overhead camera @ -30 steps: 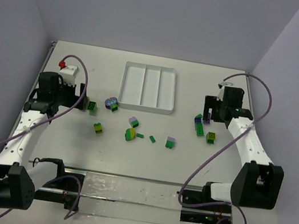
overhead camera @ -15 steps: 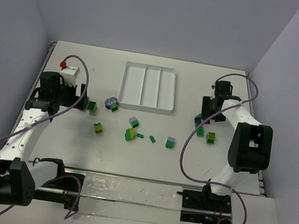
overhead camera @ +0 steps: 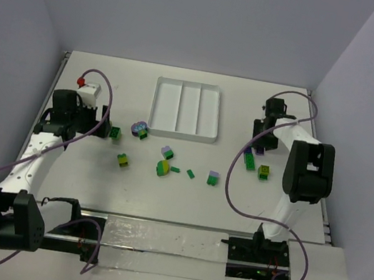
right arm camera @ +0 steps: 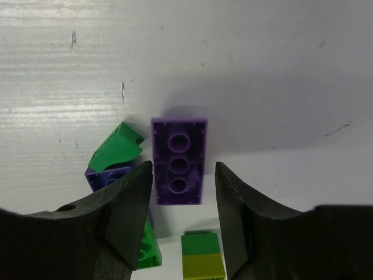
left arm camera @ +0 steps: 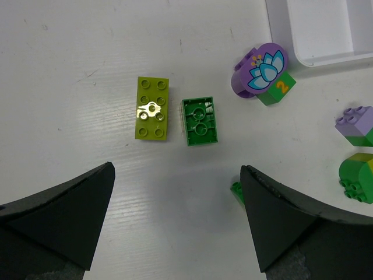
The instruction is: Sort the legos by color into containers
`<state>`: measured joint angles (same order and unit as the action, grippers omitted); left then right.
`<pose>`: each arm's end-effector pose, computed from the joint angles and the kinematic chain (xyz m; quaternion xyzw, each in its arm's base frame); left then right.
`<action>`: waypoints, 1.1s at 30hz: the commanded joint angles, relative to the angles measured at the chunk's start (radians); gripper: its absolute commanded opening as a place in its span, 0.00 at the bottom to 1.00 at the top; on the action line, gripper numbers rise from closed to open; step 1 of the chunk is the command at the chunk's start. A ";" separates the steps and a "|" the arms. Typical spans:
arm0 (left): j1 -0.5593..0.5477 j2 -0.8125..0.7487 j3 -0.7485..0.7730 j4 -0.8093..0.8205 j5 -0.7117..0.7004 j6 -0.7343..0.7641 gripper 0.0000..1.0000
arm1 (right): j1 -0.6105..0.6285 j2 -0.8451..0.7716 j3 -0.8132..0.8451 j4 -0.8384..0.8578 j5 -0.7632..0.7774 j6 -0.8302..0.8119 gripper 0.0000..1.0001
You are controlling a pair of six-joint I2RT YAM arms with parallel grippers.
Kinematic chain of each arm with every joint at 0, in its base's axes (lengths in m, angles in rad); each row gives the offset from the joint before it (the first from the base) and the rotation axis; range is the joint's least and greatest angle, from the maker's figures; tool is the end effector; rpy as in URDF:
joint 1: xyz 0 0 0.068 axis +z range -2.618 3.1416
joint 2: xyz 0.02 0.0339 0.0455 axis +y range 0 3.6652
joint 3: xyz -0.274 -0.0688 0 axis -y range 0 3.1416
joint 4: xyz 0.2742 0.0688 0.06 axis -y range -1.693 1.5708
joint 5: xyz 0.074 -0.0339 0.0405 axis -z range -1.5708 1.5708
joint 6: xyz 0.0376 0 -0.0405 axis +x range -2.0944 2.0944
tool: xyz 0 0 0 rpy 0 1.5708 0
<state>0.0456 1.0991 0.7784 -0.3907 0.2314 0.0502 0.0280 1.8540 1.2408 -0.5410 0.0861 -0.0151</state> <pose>0.2585 0.0032 0.2559 0.0502 0.9029 -0.0850 0.4184 0.4004 0.0080 0.1659 -0.0122 0.9774 -0.0408 0.2069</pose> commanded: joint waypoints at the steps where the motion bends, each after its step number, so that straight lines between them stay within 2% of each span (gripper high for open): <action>1: 0.004 0.011 0.019 0.046 -0.007 0.007 0.99 | -0.006 0.021 0.056 -0.004 -0.007 0.014 0.48; 12: 0.004 0.027 0.016 0.052 0.002 0.013 0.99 | -0.025 0.044 0.102 -0.051 -0.085 0.000 0.32; 14: 0.004 0.027 0.015 0.052 0.002 0.014 0.99 | -0.048 0.044 0.119 -0.068 -0.101 -0.005 0.23; 20: 0.005 0.028 0.019 0.055 0.013 0.014 0.99 | -0.036 -0.096 0.176 -0.068 -0.198 -0.002 0.11; 26: 0.010 0.038 0.047 0.045 0.095 0.004 0.99 | 0.112 -0.146 0.318 -0.119 -0.245 0.032 0.06; 33: 0.010 0.021 0.074 0.043 0.116 -0.002 0.99 | 0.279 -0.016 0.448 -0.115 -0.191 0.089 0.02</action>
<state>0.0494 1.1343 0.7922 -0.3843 0.3057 0.0563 0.2519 1.7626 1.6131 -0.6359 -0.1259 0.0261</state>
